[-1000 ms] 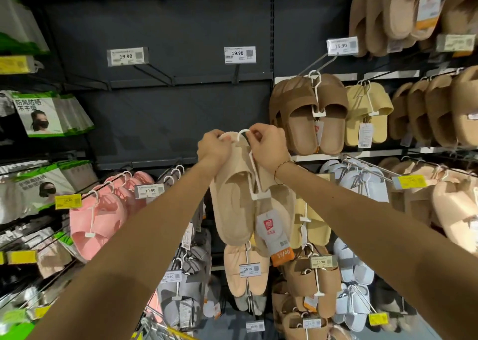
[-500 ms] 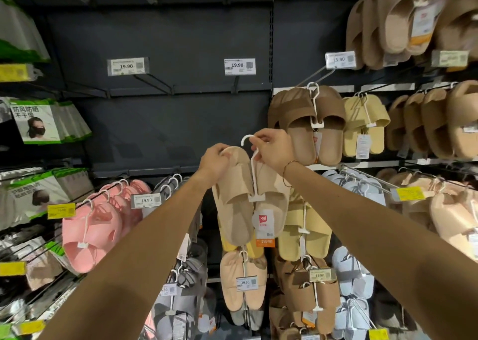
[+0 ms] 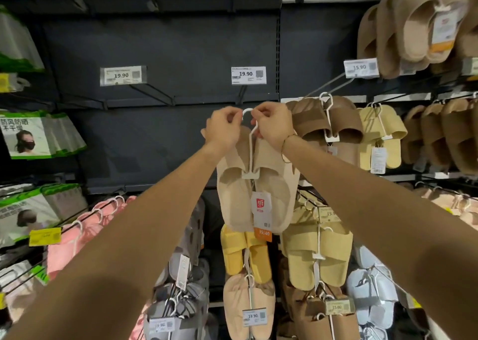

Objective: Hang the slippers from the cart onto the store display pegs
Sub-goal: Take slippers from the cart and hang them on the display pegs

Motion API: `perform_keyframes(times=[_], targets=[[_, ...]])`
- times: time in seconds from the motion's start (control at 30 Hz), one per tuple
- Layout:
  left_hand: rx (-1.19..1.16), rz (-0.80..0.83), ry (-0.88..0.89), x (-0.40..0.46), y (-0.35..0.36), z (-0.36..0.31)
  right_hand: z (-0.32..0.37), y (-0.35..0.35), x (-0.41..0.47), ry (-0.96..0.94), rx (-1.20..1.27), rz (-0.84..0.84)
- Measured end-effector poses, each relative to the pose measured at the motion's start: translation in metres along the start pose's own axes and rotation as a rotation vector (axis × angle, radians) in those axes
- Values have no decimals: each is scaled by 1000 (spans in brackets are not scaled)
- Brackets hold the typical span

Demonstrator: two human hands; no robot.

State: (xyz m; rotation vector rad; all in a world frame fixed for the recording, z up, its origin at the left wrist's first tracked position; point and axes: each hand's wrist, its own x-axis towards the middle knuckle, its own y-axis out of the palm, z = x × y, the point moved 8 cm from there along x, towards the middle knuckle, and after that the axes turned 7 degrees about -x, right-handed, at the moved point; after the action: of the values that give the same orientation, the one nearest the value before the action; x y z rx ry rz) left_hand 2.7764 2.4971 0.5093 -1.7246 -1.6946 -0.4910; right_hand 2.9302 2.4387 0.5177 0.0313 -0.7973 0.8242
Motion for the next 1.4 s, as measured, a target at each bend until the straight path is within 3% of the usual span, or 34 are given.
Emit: perform_keyframes(times=[0.27, 0.57, 0.77, 0.97, 1.07, 1.2, 1.4], targets=[[-233, -86, -30, 68, 7, -8, 14, 4, 59, -26, 44, -108], [-245, -143, -56, 88, 13, 5, 7, 20, 86, -46, 62, -132], [-294, -102, 164, 72, 11, -2, 8, 15, 60, -215, 26, -208], [-352, -136, 275, 61, 7, -36, 18, 1, 53, -240, 56, -304], [-306, -145, 223, 67, 4, -41, 27, -2, 62, -205, -15, -267], [-222, -134, 6, 81, 13, -18, 16, 5, 83, -82, -99, -184], [-123, -158, -134, 98, 25, 8, -11, 19, 100, 3, -56, -143]])
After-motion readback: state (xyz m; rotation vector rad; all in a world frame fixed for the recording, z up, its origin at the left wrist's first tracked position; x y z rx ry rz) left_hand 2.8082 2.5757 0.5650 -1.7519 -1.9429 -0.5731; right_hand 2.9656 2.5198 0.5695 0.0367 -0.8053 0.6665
